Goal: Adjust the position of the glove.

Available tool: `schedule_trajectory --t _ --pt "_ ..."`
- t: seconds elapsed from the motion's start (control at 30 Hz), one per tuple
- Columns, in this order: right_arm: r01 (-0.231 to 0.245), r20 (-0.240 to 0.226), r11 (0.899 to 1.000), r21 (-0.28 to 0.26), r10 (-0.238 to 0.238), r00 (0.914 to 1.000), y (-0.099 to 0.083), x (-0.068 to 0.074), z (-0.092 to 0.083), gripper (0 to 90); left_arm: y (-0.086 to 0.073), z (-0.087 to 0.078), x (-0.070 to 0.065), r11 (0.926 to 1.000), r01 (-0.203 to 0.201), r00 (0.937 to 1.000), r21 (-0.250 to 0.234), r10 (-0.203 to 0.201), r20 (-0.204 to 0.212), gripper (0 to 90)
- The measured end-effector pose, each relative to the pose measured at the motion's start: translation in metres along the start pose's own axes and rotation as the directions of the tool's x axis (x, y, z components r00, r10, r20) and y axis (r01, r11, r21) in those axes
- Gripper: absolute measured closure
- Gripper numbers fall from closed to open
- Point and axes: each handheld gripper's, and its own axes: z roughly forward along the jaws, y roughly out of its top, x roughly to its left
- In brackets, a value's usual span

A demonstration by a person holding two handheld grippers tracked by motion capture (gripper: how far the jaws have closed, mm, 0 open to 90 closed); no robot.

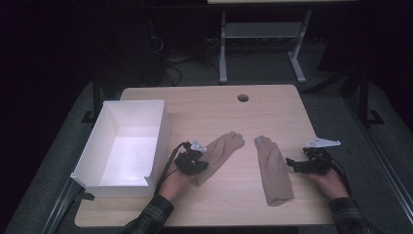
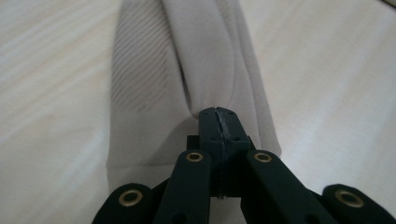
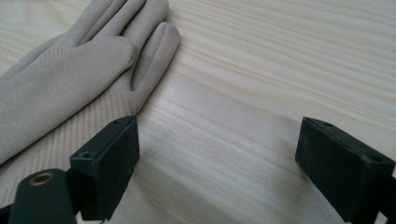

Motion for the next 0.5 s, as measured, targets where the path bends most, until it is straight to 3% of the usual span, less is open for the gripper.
schedule_trajectory --t 0.13,0.27,0.33,0.5 --pt "-0.002 0.001 1.000 -0.001 0.002 1.0000 0.000 0.000 0.000 13.2 -0.002 0.000 -0.009 1.0000 -0.002 0.9993 -0.002 0.002 0.039 89.6" --pt "-0.003 0.001 1.000 -0.001 0.003 1.0000 0.000 0.000 0.000 13.2 0.000 0.003 -0.022 0.9995 -0.031 0.9962 0.004 0.030 0.081 89.6" --pt "-0.003 0.001 1.000 -0.001 0.003 1.0000 0.000 0.000 0.000 13.2 0.002 0.007 -0.031 0.9983 -0.058 0.9914 0.008 0.056 0.118 89.6" --pt "-0.002 0.000 1.000 -0.001 0.002 1.0000 0.000 0.000 0.000 13.2 0.004 0.011 -0.040 0.9973 -0.073 0.9865 0.005 0.072 0.147 89.5"
